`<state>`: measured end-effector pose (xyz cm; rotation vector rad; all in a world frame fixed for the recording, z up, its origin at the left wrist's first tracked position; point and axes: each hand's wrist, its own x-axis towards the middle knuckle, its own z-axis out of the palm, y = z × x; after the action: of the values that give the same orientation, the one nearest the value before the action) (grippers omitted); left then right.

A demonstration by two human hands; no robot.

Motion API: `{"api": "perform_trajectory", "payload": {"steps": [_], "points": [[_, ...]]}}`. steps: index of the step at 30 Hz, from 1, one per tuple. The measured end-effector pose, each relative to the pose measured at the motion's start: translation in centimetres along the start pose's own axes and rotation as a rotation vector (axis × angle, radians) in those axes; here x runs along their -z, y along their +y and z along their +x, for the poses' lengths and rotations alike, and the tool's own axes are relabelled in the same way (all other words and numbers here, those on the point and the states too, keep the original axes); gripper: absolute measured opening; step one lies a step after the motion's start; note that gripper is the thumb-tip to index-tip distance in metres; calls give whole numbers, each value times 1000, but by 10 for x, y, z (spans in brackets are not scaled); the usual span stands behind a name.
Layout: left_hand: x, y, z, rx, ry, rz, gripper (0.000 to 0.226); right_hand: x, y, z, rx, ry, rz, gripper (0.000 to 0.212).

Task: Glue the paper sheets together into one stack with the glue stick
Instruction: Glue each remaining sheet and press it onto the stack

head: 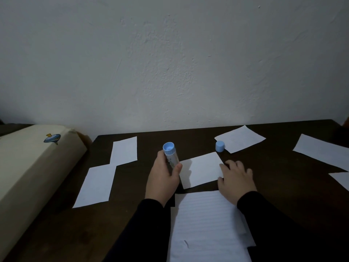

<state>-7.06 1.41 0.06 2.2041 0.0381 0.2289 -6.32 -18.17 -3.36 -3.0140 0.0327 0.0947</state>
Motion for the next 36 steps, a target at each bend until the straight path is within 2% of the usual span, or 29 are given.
{"api": "perform_trajectory", "payload": {"steps": [4, 13, 18, 23, 36], "points": [[-7, 0, -3, -25, -34, 3, 36, -3, -12, -6, 20, 5, -5, 39], [-19, -2, -7, -17, -96, 26, 33, 3, -33, -12, 122, -73, 81, 41], [-22, 2, -10, 25, -162, -53, 35, 12, -9, 1, 129, -117, 356, 43], [-39, 15, -21, -34, -179, -66, 29, 8, 10, 6, 157, -95, 161, 48], [-55, 17, -21, -80, -221, -34, 31, 0, 7, 1, 204, -46, 228, 30]]}}
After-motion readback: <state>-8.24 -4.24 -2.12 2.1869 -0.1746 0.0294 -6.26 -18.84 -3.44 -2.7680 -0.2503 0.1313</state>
